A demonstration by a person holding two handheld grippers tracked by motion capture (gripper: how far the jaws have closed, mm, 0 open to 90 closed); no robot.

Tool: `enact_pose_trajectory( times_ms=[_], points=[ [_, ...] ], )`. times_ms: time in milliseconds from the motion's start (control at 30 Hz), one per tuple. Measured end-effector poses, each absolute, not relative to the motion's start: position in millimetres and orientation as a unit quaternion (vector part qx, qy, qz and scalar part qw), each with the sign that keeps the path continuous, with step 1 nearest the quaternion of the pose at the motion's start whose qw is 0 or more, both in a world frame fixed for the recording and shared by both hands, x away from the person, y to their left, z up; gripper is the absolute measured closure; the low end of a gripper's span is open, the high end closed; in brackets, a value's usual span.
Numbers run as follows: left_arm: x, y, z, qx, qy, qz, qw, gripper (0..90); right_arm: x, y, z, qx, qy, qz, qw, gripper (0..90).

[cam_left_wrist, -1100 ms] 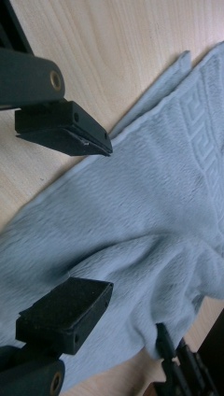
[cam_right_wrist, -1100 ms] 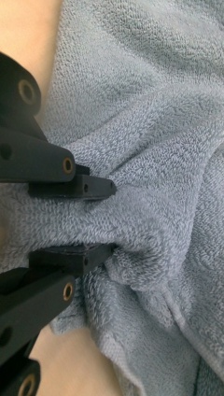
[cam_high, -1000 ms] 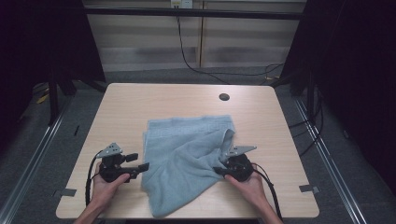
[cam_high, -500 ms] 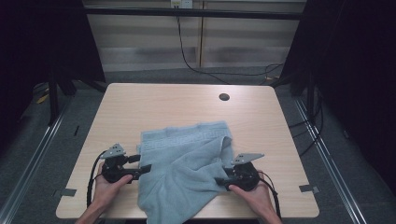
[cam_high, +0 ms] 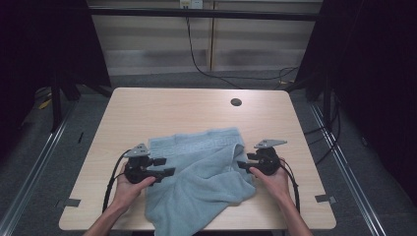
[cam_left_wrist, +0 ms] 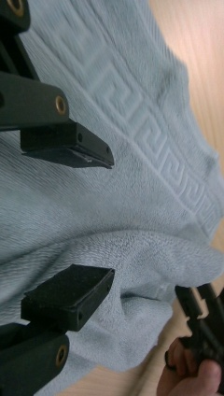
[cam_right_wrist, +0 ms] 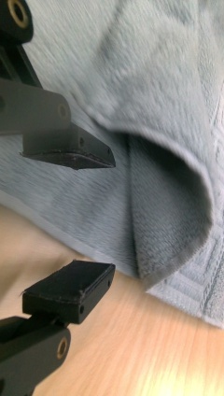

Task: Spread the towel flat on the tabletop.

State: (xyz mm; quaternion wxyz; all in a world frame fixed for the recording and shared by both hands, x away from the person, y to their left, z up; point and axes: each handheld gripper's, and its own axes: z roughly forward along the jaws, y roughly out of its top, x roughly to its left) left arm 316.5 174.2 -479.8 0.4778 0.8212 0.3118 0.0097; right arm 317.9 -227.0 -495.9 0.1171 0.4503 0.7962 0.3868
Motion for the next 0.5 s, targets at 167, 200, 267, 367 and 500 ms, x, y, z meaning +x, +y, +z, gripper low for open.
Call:
enact_pose_trajectory(
  times_ms=[167, 200, 267, 367, 500],
  points=[
    [316.3, 154.9, -487.6, 0.837, 0.303, 0.007, 0.456, 31.6, 325.7, -215.1, -507.0, 0.436, 0.801, 0.392, 0.120, 34.6],
    [317.0, 152.2, -488.3, 0.837, 0.303, 0.007, 0.455, 30.0, 325.3, -213.5, -507.3, 0.434, 0.802, 0.393, 0.121, 34.0],
    [319.1, 146.8, -488.8, 0.835, 0.301, 0.004, 0.460, 29.2, 324.7, -210.9, -507.6, 0.430, 0.804, 0.393, 0.122, 34.1],
    [322.3, 140.7, -491.5, 0.837, 0.302, 0.001, 0.456, 28.5, 321.6, -205.1, -508.2, 0.420, 0.811, 0.382, 0.139, 36.9],
    [322.1, 134.3, -493.9, 0.843, 0.290, -0.013, 0.453, 33.5, 315.6, -198.5, -505.7, 0.404, 0.822, 0.374, 0.146, 66.8]
  ],
)
